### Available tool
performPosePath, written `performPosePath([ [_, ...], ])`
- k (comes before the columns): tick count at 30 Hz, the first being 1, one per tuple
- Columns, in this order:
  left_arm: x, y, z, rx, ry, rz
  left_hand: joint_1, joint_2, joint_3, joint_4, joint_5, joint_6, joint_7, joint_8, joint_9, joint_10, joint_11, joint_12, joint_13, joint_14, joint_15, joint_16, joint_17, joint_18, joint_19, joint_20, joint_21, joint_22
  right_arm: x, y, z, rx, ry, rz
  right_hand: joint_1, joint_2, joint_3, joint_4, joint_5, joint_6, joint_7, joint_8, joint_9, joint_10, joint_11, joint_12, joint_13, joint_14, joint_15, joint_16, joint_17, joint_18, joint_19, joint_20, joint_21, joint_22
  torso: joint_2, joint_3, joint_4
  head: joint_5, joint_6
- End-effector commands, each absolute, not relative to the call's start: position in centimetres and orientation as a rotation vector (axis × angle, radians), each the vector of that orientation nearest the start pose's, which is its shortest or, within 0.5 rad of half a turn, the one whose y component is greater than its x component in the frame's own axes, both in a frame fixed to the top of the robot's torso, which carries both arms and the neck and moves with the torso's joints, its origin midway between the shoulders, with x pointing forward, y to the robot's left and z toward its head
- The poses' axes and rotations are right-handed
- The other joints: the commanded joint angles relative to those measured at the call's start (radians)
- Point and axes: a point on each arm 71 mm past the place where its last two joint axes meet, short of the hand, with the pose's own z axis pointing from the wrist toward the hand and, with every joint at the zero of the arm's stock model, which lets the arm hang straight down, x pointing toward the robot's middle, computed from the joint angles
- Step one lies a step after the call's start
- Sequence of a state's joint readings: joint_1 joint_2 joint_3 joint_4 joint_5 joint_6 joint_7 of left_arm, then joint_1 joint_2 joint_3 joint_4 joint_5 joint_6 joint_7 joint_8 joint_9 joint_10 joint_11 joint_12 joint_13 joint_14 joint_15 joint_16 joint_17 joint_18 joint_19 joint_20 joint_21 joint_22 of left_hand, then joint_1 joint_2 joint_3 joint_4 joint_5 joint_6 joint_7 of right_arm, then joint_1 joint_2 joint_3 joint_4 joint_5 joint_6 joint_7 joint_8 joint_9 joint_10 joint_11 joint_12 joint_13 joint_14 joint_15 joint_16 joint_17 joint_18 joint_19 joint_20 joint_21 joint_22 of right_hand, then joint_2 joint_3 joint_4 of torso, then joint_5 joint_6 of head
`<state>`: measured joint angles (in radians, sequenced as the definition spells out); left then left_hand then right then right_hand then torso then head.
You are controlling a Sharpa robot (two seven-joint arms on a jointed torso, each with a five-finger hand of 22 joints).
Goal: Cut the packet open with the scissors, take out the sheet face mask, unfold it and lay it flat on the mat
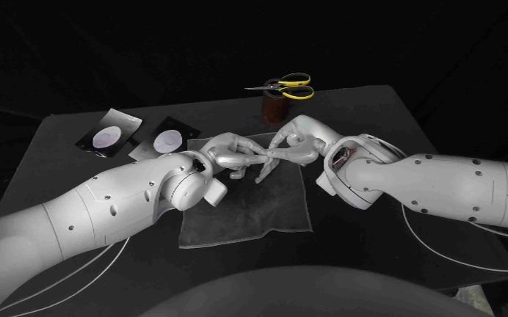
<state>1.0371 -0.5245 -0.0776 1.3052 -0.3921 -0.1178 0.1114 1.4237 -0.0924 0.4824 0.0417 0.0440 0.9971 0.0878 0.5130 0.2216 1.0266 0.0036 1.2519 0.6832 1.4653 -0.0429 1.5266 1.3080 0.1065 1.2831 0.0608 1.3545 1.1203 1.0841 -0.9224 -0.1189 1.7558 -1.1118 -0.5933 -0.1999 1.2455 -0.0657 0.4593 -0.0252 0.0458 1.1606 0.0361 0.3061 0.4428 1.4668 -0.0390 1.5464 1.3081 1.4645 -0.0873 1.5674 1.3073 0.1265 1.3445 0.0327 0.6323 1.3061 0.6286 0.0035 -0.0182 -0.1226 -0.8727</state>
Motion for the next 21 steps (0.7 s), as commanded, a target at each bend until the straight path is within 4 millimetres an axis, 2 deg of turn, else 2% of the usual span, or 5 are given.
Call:
performPosePath([
  [1, 46.14, 8.9, -29.25, -0.839, 2.033, -1.459, -0.011, 0.0, 0.009, 0.002, 0.005, 0.006, -0.002, 0.007, 0.029, 0.011, -0.003, 0.005, 0.001, 0.023, -0.009, 0.004, 0.09, -0.011, 0.003, -0.006, 0.005, 0.001, 41.1, -19.18, -23.88, 0.352, 1.769, 0.81, 0.009, 0.019, 0.008, -0.002, 0.003, 0.015, -0.008, 0.02, 0.019, 0.1, -0.005, 0.003, 0.249, 0.106, -0.007, 0.003, 0.264, 0.017, 0.005, -0.002, 0.005, 0.002, 0.0, -0.0008, 0.0, 0.0, 0.0],
  [21, 46.2, 9.8, -29.42, -0.874, 2.039, -1.437, -0.03, -0.011, 0.051, -0.005, 0.005, -0.002, -0.007, 0.03, 0.048, 0.023, -0.008, 0.007, 0.018, 0.028, -0.013, 0.006, 0.1, -0.012, 0.005, -0.01, 0.008, 0.007, 41.27, -19.83, -23.96, 0.363, 1.765, 0.789, 0.009, 0.018, 0.009, -0.003, 0.003, 0.015, -0.008, 0.02, 0.02, 0.1, -0.005, 0.002, 0.249, 0.106, -0.007, 0.003, 0.264, 0.016, 0.005, -0.002, 0.006, 0.002, 0.0, -0.0003, 0.0004, 0.003, 0.0],
])
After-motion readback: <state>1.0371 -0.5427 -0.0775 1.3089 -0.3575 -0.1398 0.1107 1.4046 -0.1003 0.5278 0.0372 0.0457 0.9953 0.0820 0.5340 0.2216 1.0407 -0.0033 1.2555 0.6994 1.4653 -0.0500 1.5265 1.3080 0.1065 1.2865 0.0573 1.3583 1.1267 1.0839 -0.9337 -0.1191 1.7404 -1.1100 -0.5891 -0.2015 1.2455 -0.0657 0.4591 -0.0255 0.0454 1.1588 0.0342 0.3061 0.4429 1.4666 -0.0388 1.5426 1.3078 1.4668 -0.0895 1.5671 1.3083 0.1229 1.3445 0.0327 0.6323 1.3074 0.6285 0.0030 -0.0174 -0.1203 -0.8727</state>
